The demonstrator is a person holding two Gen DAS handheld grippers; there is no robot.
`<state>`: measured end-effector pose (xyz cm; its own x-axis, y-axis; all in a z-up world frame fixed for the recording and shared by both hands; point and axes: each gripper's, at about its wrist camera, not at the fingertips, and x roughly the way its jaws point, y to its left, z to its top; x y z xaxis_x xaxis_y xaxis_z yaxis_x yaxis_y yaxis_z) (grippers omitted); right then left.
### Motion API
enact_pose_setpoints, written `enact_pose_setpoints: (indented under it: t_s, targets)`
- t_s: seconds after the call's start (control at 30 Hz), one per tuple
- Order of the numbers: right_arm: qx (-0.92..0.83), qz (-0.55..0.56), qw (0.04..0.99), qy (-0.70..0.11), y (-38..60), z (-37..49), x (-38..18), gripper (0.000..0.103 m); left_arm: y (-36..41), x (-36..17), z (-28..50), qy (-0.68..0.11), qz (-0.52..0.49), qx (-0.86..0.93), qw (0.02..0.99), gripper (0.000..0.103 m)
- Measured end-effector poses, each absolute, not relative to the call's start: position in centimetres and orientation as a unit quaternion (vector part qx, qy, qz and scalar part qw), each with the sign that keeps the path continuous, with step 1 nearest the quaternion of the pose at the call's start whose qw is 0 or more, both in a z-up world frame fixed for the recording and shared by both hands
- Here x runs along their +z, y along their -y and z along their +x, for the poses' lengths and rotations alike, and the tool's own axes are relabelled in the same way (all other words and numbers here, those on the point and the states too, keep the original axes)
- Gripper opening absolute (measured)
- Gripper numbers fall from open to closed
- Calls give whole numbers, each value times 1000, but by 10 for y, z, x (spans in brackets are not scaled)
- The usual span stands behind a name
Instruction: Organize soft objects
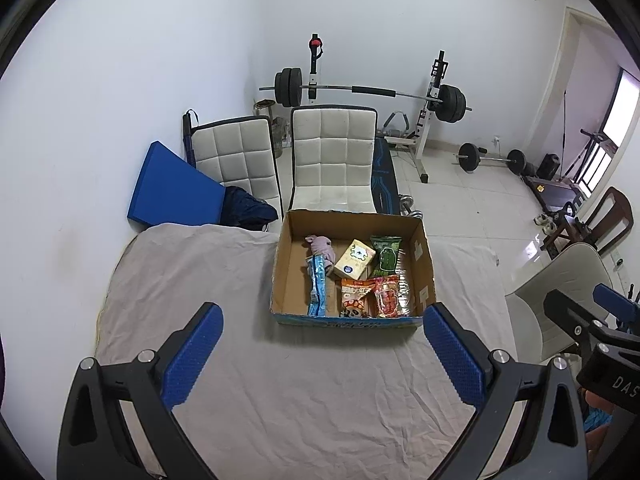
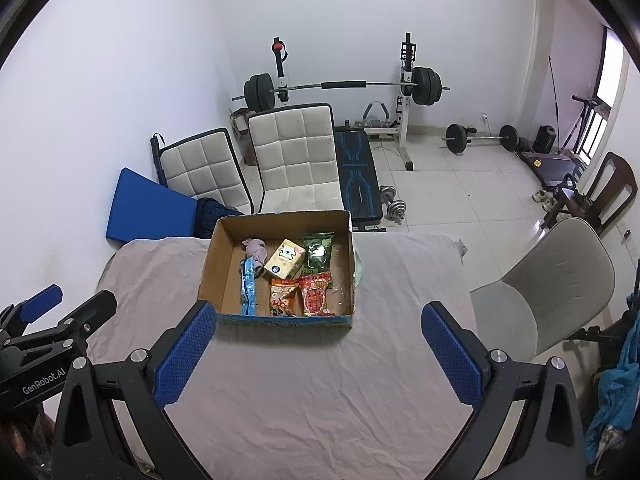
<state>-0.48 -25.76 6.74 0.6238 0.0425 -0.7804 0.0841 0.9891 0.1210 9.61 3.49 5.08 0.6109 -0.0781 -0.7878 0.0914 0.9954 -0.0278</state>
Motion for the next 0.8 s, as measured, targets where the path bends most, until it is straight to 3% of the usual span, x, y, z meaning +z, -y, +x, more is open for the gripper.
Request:
enact_pose_setpoints:
  t_s: [0.8]
  targets:
    - [-24,67,899,-432,258,-11,64,103,-33,53,96,-440,8,-47,897,103]
